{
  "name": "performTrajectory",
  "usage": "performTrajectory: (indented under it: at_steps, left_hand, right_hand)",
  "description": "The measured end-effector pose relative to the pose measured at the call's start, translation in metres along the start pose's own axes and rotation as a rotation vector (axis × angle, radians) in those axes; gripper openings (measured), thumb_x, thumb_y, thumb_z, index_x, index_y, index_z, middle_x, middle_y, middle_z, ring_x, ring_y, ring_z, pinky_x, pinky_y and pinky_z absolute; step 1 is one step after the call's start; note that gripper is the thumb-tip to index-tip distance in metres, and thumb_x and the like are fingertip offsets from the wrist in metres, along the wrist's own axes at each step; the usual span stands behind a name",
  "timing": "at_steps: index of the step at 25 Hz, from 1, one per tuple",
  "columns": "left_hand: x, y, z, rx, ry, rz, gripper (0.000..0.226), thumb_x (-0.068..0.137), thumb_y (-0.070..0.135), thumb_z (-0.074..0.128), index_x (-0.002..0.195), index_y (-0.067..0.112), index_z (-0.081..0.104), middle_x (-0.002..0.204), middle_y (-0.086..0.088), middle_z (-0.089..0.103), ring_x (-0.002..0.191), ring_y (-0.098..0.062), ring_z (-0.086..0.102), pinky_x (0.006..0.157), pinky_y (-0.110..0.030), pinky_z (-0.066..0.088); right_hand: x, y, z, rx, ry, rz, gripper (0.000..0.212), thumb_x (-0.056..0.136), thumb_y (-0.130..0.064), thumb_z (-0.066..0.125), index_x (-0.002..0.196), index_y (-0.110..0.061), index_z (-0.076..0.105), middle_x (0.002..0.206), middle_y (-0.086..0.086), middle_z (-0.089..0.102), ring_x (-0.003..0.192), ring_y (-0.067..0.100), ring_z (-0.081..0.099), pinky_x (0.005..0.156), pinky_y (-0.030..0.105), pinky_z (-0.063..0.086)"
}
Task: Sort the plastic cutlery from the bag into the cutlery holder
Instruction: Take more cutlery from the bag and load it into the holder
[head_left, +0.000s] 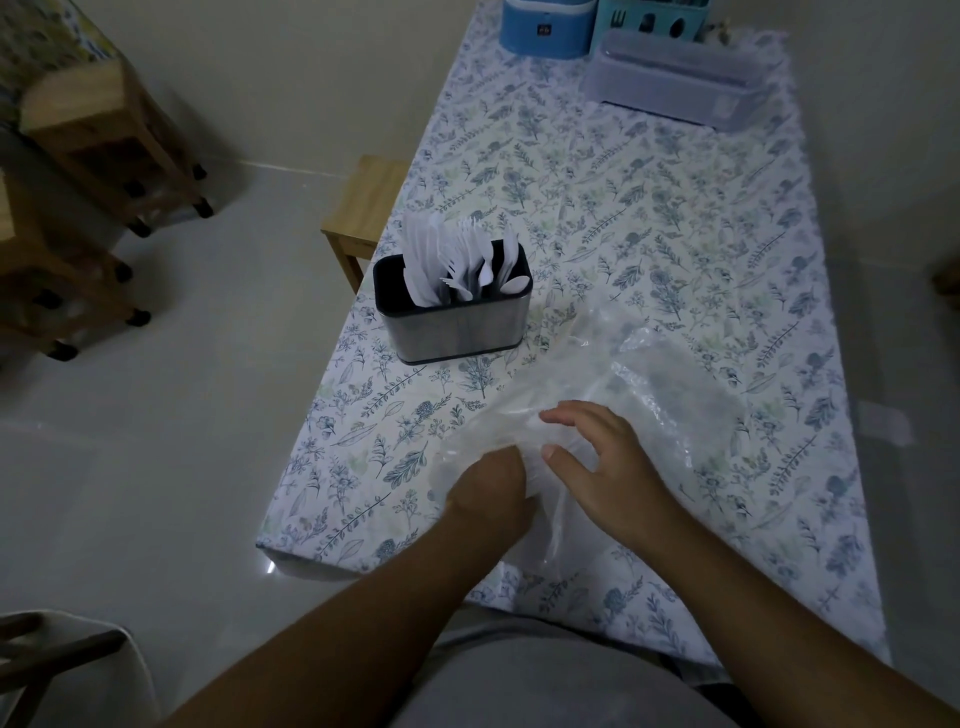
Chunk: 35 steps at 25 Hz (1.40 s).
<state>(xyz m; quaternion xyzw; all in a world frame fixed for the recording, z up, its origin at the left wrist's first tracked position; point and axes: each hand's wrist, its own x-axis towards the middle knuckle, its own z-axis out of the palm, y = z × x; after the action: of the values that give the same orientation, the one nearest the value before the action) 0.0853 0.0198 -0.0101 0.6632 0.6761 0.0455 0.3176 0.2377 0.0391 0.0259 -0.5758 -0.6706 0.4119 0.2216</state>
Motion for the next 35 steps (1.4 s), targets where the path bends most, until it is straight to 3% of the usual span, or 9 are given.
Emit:
performTrajectory:
  at_steps: [3, 7, 11, 15, 23, 26, 28, 32, 35]
  left_hand:
    - [-0.005, -0.010, -0.001, -0.078, -0.003, 0.016, 0.046, 0.095, 0.024, 0.056, 0.132, 0.001, 0.044, 0.116, -0.013, 0.064, 0.103, -0.027, 0.065, 0.081, -0.030, 0.052]
    - [-0.019, -0.028, -0.005, -0.162, 0.010, -0.012, 0.042, 0.090, 0.028, 0.061, 0.125, 0.010, 0.046, 0.107, -0.007, 0.066, 0.093, -0.024, 0.068, 0.080, -0.039, 0.057]
    - [-0.045, -0.062, -0.012, -0.126, 0.076, -0.117, 0.035, 0.088, 0.025, 0.064, 0.117, 0.018, 0.044, 0.097, 0.001, 0.061, 0.081, -0.018, 0.062, 0.065, -0.028, 0.047]
    - [-0.070, -0.084, -0.023, -0.187, 0.122, -0.191, 0.037, 0.087, 0.021, 0.062, 0.119, 0.022, 0.043, 0.096, 0.006, 0.058, 0.083, -0.017, 0.059, 0.066, -0.028, 0.044]
    - [-0.072, -0.052, -0.051, -0.291, 0.091, -0.026, 0.034, 0.085, 0.025, 0.064, 0.112, 0.028, 0.044, 0.095, 0.010, 0.062, 0.081, -0.008, 0.061, 0.064, -0.030, 0.051]
    - [-0.043, -0.025, -0.050, -0.224, 0.072, 0.027, 0.026, 0.085, 0.021, 0.061, 0.103, 0.023, 0.043, 0.082, 0.007, 0.056, 0.068, -0.007, 0.054, 0.053, -0.022, 0.039]
    - [-0.025, -0.011, -0.036, -0.187, 0.044, 0.022, 0.027, 0.084, 0.021, 0.061, 0.104, 0.019, 0.043, 0.085, 0.004, 0.055, 0.072, -0.014, 0.056, 0.058, -0.025, 0.042]
    - [-0.007, 0.002, 0.000, -0.183, -0.011, -0.048, 0.051, 0.082, 0.022, 0.067, 0.125, 0.011, 0.042, 0.105, -0.002, 0.056, 0.099, -0.022, 0.061, 0.077, -0.030, 0.051]
    - [-0.006, 0.008, 0.013, -0.272, -0.073, -0.104, 0.086, 0.071, 0.050, 0.073, 0.139, 0.015, 0.032, 0.122, -0.005, 0.050, 0.111, -0.023, 0.055, 0.087, -0.033, 0.051]
  right_hand:
    - [-0.001, -0.002, 0.008, -0.028, -0.222, -0.018, 0.066, 0.090, -0.071, 0.039, 0.150, -0.046, 0.033, 0.164, -0.016, 0.023, 0.152, 0.005, 0.014, 0.123, 0.038, 0.011]
    - [0.015, 0.008, 0.018, -0.210, -0.241, 0.070, 0.075, 0.085, -0.076, 0.020, 0.154, -0.047, 0.020, 0.169, -0.013, 0.006, 0.155, 0.010, -0.002, 0.124, 0.053, 0.001]
    - [0.033, 0.026, 0.020, -0.382, -0.265, 0.199, 0.065, 0.093, -0.073, 0.031, 0.153, -0.053, 0.016, 0.169, -0.011, 0.001, 0.155, 0.017, -0.004, 0.121, 0.062, -0.002]
    - [0.038, 0.047, 0.019, -0.602, -0.248, 0.272, 0.073, 0.086, -0.079, 0.037, 0.152, -0.053, 0.018, 0.169, -0.008, -0.001, 0.155, 0.022, -0.002, 0.117, 0.069, 0.006]
    - [0.029, 0.060, 0.018, -0.770, -0.317, 0.161, 0.093, 0.081, -0.080, 0.047, 0.155, -0.049, 0.002, 0.168, -0.002, -0.016, 0.155, 0.027, -0.011, 0.115, 0.068, 0.004]
    - [0.018, 0.070, 0.021, -0.788, -0.367, 0.039, 0.093, 0.077, -0.067, 0.058, 0.154, -0.043, 0.011, 0.169, 0.001, 0.001, 0.155, 0.025, -0.005, 0.119, 0.058, 0.006]
    - [0.006, 0.073, 0.022, -0.711, -0.365, -0.021, 0.085, 0.073, -0.051, 0.064, 0.151, -0.037, 0.034, 0.164, -0.002, 0.027, 0.153, 0.024, 0.012, 0.119, 0.052, 0.015]
    - [-0.026, 0.081, 0.013, -0.522, 0.072, -0.040, 0.031, 0.077, -0.026, 0.059, 0.104, -0.032, 0.074, 0.114, -0.008, 0.071, 0.112, 0.024, 0.058, 0.087, 0.035, 0.033]
    - [-0.038, 0.069, 0.008, -0.145, 0.177, 0.220, 0.027, 0.093, -0.022, 0.056, 0.115, -0.025, 0.071, 0.103, -0.006, 0.073, 0.094, 0.013, 0.065, 0.080, 0.024, 0.046]
